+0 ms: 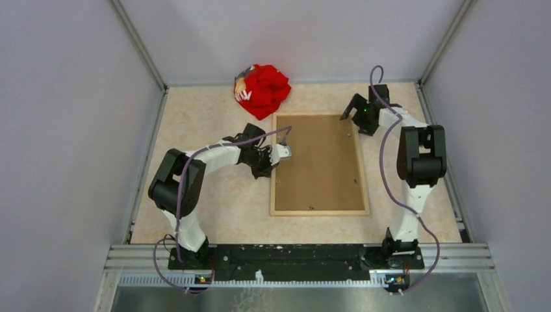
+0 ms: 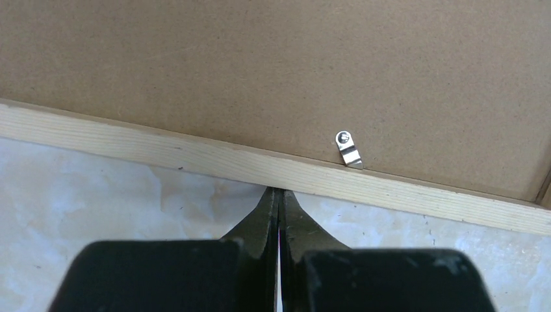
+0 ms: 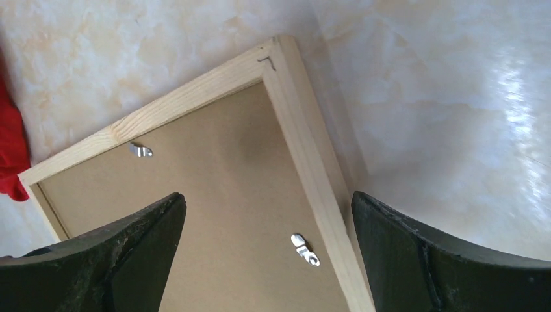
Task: Put the photo into the frame
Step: Install the photo frame at the center of the board, then adjust the photo frame at the center of the board.
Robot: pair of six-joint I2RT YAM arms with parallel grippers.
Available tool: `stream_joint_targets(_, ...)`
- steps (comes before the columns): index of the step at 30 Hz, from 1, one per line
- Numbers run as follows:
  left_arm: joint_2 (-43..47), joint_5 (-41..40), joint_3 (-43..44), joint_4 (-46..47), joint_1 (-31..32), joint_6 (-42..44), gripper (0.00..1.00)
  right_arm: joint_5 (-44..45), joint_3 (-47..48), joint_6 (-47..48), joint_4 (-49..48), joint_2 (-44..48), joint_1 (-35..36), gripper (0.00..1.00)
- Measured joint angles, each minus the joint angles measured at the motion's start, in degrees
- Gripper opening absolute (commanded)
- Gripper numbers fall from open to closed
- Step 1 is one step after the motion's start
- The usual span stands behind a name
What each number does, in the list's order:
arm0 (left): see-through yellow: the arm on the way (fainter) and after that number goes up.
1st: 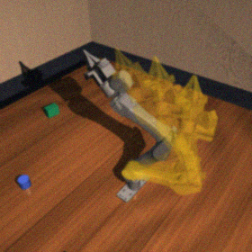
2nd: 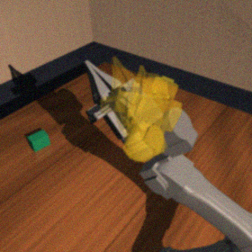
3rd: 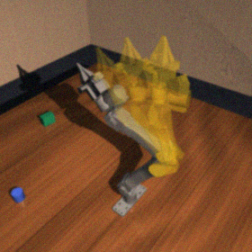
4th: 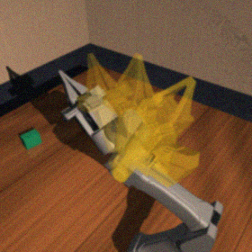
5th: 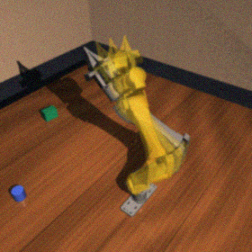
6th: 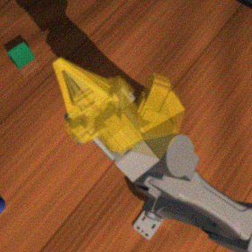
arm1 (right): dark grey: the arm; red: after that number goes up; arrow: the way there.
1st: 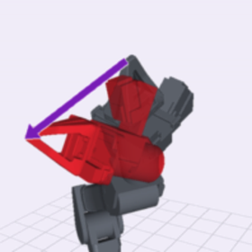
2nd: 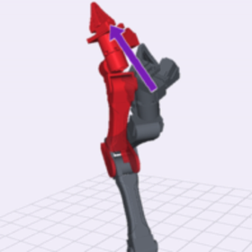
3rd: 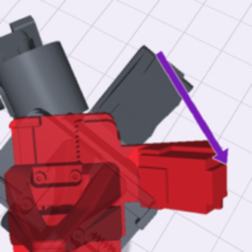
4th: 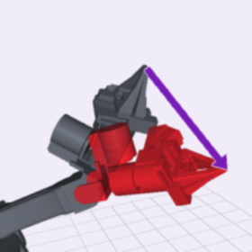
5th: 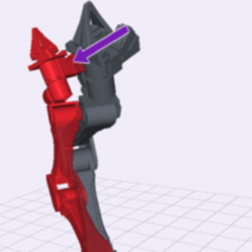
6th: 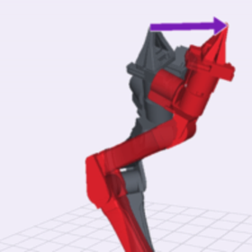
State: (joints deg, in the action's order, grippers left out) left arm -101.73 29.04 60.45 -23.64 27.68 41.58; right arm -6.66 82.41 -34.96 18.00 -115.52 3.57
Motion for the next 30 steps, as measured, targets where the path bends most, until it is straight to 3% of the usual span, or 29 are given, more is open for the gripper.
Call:
stream_joint_targets(10,0.22,-0.96,0.11,-2.29,5.57,2.01,0.02,-1.05,16.09,1.53,0.79,-12.00,6.12,0.99)
stream_joint_targets(14,-1.03,1.31,2.12,-8.81,10.78,1.60,0.06,-0.15,21.35,2.03,-1.36,-15.82,11.78,0.99)
stream_joint_targets(20,-10.19,10.88,11.69,-21.88,17.55,1.36,0.13,-4.55,25.53,1.73,-2.97,-18.36,19.61,0.99)
stream_joint_targets(22,-11.30,12.57,12.85,-23.74,18.03,1.42,0.19,-5.42,27.26,1.92,-1.95,-19.04,21.59,0.99)
stream_joint_targets(26,-9.73,13.42,12.85,-25.33,15.15,2.14,0.44,-6.36,28.17,1.99,1.95,-17.59,22.27,0.99)
stream_joint_targets(28,-7.78,13.90,13.44,-26.86,10.82,3.32,0.53,-6.54,24.98,1.79,3.65,-14.47,21.75,0.99)
stream_joint_targets(30,-6.38,14.05,16.06,-29.05,4.85,5.42,0.55,-5.66,19.41,1.55,5.40,-9.14,20.33,0.99)
